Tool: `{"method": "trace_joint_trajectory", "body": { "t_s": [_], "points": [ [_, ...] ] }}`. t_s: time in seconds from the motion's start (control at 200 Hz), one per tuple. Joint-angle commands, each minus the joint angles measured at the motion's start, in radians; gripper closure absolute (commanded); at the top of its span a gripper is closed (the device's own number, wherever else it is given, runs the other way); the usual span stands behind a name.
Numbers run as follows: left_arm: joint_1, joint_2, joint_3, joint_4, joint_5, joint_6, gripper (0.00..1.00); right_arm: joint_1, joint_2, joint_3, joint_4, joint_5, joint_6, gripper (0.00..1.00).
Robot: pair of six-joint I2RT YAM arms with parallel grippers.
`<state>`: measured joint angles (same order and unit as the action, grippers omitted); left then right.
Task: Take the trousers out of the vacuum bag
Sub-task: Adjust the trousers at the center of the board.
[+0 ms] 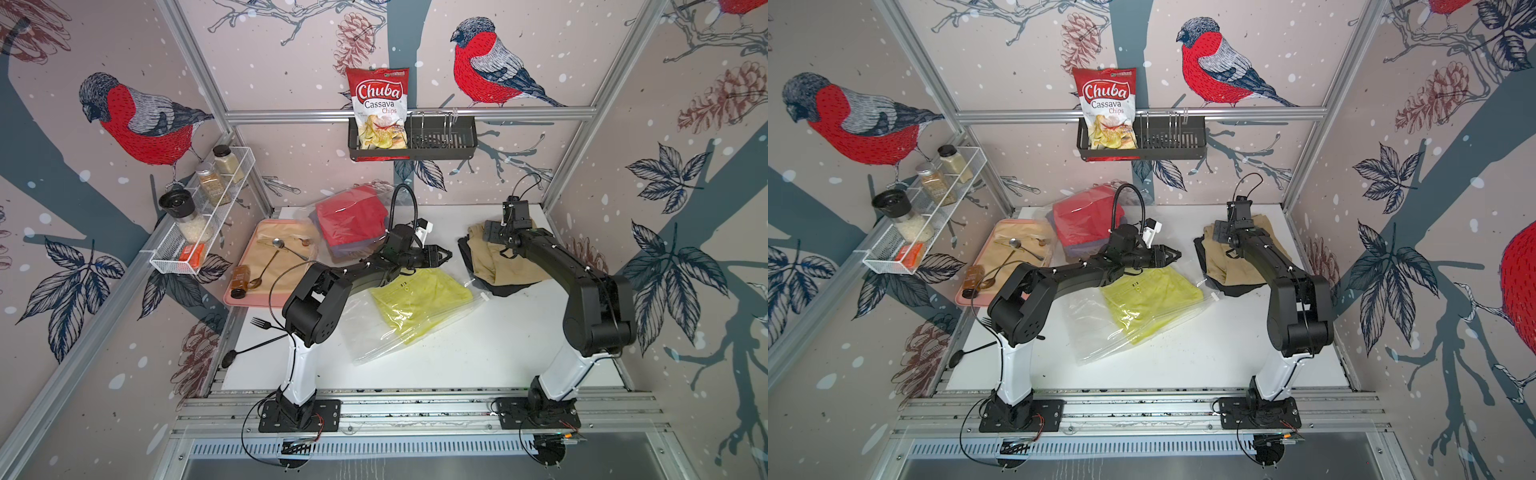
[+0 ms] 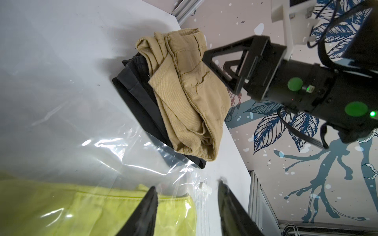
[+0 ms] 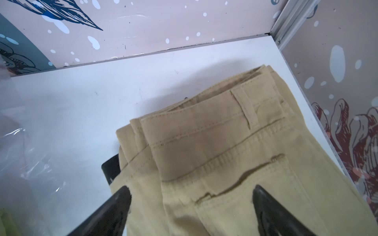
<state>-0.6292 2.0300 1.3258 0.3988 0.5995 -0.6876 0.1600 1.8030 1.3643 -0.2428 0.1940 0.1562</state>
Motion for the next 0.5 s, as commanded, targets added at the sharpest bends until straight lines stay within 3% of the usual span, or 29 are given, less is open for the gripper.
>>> {"method": "trace_joint_trajectory", "body": {
  "t_s": [0.0,0.29,0.38,0.495],
  "points": [
    [0.006,-0.014,-0.009,0.004,-0.01,0.021,0.49,-0.008,0.07,0.058,-0.007,-0.049,-0.033,0.09],
    [0.018,-0.016,-0.022,-0.014,-0.018,0.034,0.48,0.004,0.183,0.104,0.017,-0.013,-0.065,0.16],
    [0.016,-0.016,-0.023,-0.012,-0.019,0.035,0.48,0.003,0.179,0.098,0.029,0.026,-0.07,0.31],
    [0.018,-0.016,-0.026,-0.01,-0.016,0.032,0.49,0.003,0.157,0.088,0.048,0.047,-0.081,0.61]
  ]
}}
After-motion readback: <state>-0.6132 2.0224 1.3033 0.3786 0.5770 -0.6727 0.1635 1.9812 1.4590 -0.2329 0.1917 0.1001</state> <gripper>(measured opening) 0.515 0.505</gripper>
